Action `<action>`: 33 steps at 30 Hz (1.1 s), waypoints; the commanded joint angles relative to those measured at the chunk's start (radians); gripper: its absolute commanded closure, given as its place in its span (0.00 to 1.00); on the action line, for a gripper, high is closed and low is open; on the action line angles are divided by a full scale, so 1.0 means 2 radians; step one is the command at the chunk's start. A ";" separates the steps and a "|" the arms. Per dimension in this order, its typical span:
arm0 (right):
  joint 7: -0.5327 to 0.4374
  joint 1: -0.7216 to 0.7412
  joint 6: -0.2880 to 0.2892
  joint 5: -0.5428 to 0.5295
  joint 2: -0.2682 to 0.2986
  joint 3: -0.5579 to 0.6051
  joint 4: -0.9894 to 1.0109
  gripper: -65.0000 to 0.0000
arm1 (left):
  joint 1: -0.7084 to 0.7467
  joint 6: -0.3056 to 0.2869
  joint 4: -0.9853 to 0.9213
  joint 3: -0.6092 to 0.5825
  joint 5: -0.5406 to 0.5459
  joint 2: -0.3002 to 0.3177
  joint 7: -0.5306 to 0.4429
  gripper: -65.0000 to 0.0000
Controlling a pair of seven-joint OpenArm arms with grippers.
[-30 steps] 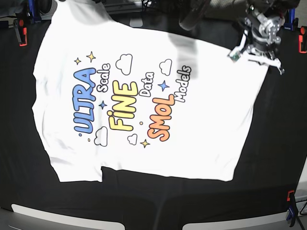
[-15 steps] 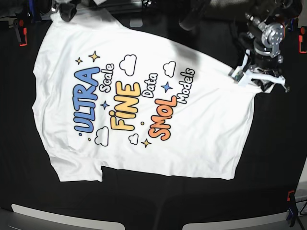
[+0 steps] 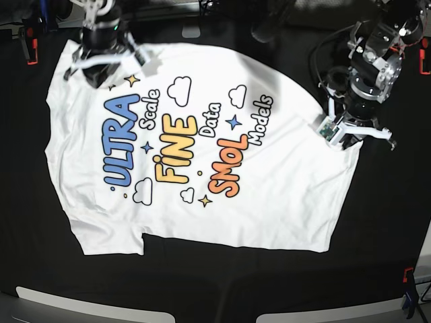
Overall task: Layout the t-shirt on the table in an organized manner, then fold the t-shirt properly
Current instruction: 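Grasp the collar-side shoulder with the right gripper and pull it outward, then hold both shoulder edges and lift the shirt with both grippers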
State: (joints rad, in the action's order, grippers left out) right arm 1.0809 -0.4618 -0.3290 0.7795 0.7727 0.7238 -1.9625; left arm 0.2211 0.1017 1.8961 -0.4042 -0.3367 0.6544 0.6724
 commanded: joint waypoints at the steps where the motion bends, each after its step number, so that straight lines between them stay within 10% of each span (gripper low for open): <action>1: -0.014 0.005 0.002 0.001 0.005 -0.019 -0.007 1.00 | -0.006 0.013 0.008 0.003 -0.005 0.006 -0.011 1.00; 10: -0.059 0.050 0.038 -0.103 0.004 -0.108 -0.007 1.00 | -0.036 0.012 0.001 0.003 0.043 0.006 -0.021 1.00; 18: -0.056 0.056 0.043 -0.100 0.004 -0.110 -0.007 1.00 | -0.072 0.013 -0.012 0.003 0.042 0.006 0.064 1.00; 33: -0.053 0.072 0.019 -0.068 0.004 -0.110 -0.007 1.00 | -0.072 -0.017 -0.066 0.003 0.096 0.005 -0.009 1.00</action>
State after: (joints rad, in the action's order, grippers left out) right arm 0.9947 -0.3321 -0.2733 0.6201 0.7647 0.5133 -1.9625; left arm 0.0902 0.0662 1.7504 -0.4049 -0.1341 0.6537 0.6712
